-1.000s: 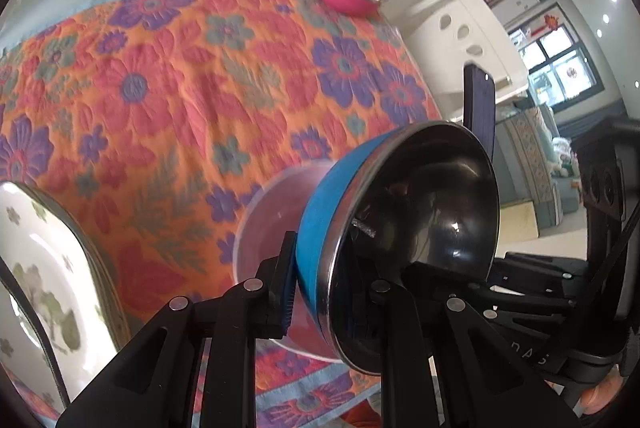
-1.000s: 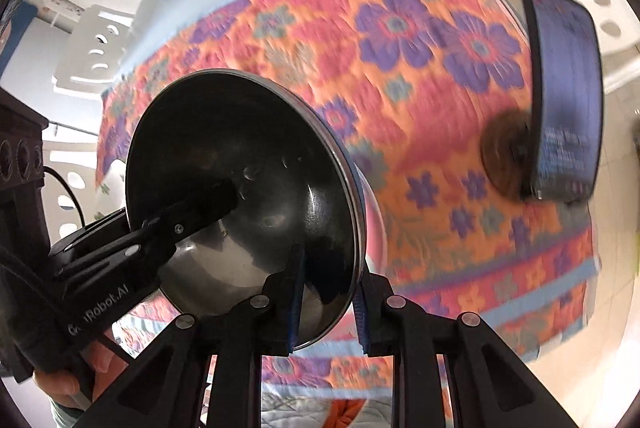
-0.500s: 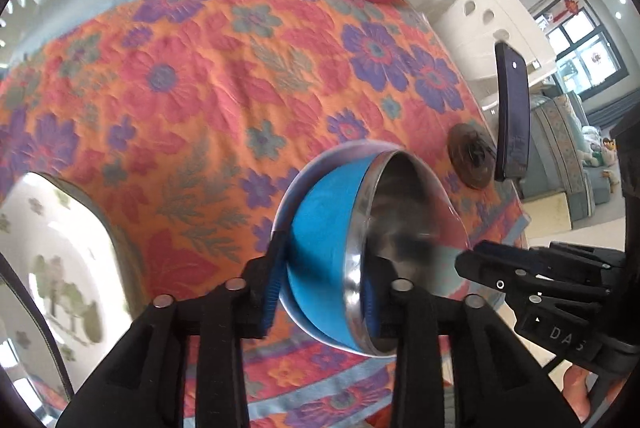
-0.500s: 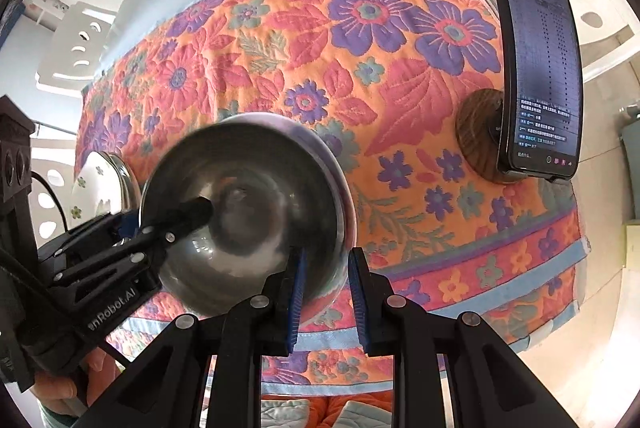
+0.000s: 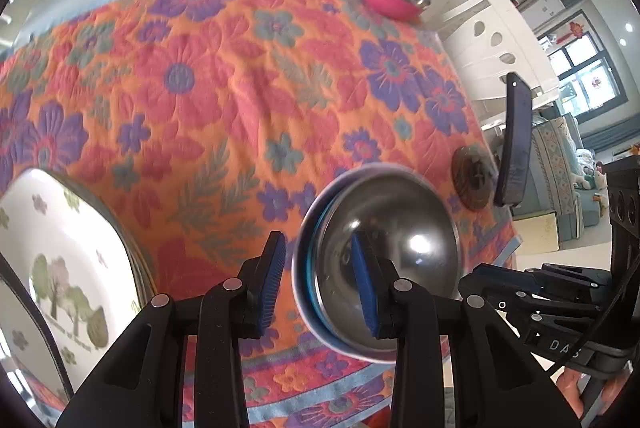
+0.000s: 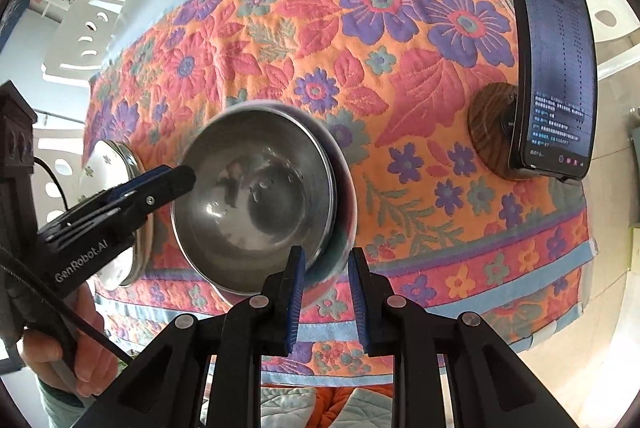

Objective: Organize plates and bowls
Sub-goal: 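Lift the blue steel bowl with the left gripper and lower it into the pink bowl, then open the left gripper and move it to the pink steel bowl, then grasp the pink steel bowl rim with the left gripper and lift it, then lower the pink steel bowl into the blue steel bowl with the left gripper, then grasp the rim of the nested bowls with the left gripper, then lift the nested bowls with the left gripper and carry them over the plate stack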

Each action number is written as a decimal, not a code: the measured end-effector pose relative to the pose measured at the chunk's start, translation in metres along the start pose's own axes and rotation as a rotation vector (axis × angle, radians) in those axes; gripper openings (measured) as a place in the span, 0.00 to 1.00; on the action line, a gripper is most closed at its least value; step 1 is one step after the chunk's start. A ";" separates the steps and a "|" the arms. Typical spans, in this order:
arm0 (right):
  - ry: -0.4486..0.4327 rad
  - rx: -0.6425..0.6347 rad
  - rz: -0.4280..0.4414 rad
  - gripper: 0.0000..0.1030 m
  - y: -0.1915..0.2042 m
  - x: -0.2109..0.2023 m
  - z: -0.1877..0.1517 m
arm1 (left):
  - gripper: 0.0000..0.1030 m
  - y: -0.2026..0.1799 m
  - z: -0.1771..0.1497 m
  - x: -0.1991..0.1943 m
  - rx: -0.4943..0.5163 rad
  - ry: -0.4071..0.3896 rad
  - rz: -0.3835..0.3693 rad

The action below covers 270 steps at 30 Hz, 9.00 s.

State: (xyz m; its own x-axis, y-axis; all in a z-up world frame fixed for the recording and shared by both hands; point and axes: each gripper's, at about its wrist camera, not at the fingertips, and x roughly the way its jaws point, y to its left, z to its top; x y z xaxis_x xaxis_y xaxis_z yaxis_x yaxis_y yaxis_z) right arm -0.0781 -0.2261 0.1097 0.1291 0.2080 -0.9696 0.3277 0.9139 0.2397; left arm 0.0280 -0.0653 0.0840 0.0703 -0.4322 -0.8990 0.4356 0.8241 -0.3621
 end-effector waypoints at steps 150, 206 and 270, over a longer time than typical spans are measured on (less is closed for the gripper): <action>-0.006 0.038 0.076 0.21 0.000 -0.014 0.028 | 0.28 0.003 -0.012 -0.020 -0.045 -0.051 -0.043; -0.141 0.043 0.164 0.70 -0.023 0.034 0.016 | 0.61 0.046 -0.044 0.026 -0.415 0.000 -0.194; -0.218 -0.460 0.286 0.41 0.181 -0.026 0.012 | 0.44 0.107 -0.102 -0.156 -0.534 -0.338 0.063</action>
State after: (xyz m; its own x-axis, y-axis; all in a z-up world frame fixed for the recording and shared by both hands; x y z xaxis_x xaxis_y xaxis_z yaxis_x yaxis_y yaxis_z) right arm -0.0108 -0.0700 0.1794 0.3580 0.4368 -0.8253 -0.1827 0.8995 0.3968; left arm -0.0280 0.1277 0.1600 0.3985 -0.3971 -0.8268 -0.0804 0.8828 -0.4628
